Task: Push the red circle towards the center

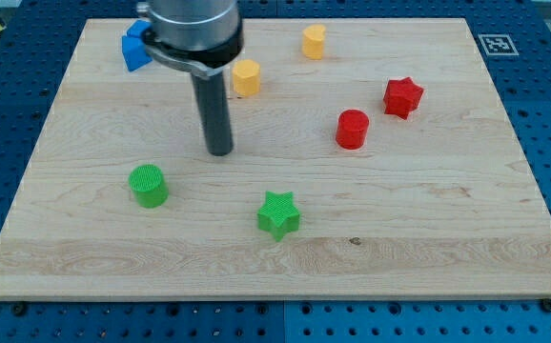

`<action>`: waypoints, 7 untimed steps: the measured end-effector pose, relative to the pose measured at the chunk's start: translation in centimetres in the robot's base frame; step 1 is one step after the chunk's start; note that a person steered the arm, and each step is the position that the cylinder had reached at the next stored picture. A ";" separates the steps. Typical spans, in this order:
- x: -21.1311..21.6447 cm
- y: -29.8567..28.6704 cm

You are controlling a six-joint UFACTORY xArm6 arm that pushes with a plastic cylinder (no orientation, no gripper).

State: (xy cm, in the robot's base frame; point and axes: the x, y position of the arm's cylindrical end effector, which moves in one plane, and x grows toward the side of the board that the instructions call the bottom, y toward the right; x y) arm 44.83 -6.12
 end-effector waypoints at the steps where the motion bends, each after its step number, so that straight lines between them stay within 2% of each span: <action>1: 0.0 2.3; 2: 0.0 2.3; 4: 0.1 6.4; 7: 1.7 7.2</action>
State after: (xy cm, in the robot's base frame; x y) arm 46.49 1.10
